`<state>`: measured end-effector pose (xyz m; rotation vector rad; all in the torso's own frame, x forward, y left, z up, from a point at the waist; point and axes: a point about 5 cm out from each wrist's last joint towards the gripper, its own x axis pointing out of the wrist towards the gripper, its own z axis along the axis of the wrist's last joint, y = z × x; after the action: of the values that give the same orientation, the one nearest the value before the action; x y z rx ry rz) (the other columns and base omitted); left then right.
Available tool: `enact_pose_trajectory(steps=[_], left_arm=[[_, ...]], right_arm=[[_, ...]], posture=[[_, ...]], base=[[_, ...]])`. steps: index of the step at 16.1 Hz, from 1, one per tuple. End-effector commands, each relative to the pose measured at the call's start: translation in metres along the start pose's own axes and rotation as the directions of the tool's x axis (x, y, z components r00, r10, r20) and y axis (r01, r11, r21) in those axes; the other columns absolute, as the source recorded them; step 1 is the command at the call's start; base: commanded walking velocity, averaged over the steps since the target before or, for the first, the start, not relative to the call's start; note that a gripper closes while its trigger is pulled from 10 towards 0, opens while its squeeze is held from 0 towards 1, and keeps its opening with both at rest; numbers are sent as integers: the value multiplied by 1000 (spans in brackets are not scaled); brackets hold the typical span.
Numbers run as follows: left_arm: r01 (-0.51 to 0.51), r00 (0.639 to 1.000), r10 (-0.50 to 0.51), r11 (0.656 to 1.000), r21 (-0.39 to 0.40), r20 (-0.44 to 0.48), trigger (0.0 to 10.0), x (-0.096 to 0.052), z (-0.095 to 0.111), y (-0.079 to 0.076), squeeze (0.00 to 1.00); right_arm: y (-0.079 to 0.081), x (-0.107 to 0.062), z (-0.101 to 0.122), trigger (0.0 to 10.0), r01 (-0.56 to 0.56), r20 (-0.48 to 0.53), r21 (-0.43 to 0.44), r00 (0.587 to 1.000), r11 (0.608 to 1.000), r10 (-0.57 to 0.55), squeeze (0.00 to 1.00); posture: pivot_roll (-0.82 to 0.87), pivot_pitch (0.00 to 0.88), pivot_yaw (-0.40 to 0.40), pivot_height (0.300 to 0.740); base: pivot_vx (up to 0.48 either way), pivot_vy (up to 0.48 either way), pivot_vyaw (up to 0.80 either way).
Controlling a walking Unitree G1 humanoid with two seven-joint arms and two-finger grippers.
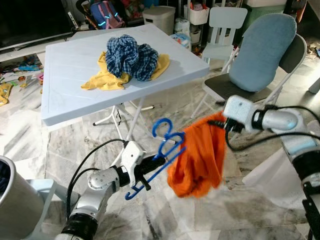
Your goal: Hang hanger
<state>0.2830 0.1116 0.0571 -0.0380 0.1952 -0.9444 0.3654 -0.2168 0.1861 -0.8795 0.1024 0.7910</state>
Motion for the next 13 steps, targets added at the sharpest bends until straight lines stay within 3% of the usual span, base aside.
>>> enact_pose_trajectory(steps=[1, 4, 6, 7, 8, 9, 12, 13], left_arm=[[-45, 998, 45, 999, -14, 38, 0, -3, 6, 7, 0], [-69, 996, 70, 997, -29, 51, 0, -2, 9, 8, 0], [-73, 996, 75, 997, -37, 57, 0, -1, 11, 10, 0], [-68, 995, 71, 997, -43, 70, 0, 0, 15, 10, 0], [-65, 995, 68, 997, -44, 73, 0, 1, 16, 9, 0], [-62, 995, 65, 997, -43, 77, 0, 2, 18, 9, 0], [-50, 995, 53, 998, -40, 79, 0, 3, 20, 7, 0], [-40, 996, 43, 998, -38, 82, 0, 4, 21, 5, 0]], right_arm=[[-4, 1, 1, 10000, 30, -4, 21, 1000, 999, -30, 1000], [3, 0, -11, 10000, 91, -32, 121, 996, 989, -87, 1000], [18, 1, -18, 10000, 53, -12, 236, 999, 970, -51, 1000], [34, 5, -18, 10000, -9, 32, 311, 999, 950, -1, 1000], [42, 7, -17, 10000, -24, 43, 332, 999, 943, 10, 1000], [55, 12, -17, 10000, -41, 59, 375, 998, 926, 20, 1000], [70, 19, -13, 10000, -34, 95, 501, 995, 865, -16, 1000], [74, 25, -11, 10000, 7, 95, 572, 993, 820, -74, 945]], posture=[[-221, 0, 63, 740], [-223, 0, 75, 740], [-226, 0, 80, 740], [-227, 0, 82, 740], [-226, 0, 84, 740], [-226, 0, 86, 740], [-225, 0, 88, 740], [-224, 0, 87, 740]], base=[[0, 0, 0], [0, 0, 0], [0, 0, 0], [0, 0, 0], [0, 0, 0], [0, 0, 0], [0, 0, 0], [0, 0, 0]])
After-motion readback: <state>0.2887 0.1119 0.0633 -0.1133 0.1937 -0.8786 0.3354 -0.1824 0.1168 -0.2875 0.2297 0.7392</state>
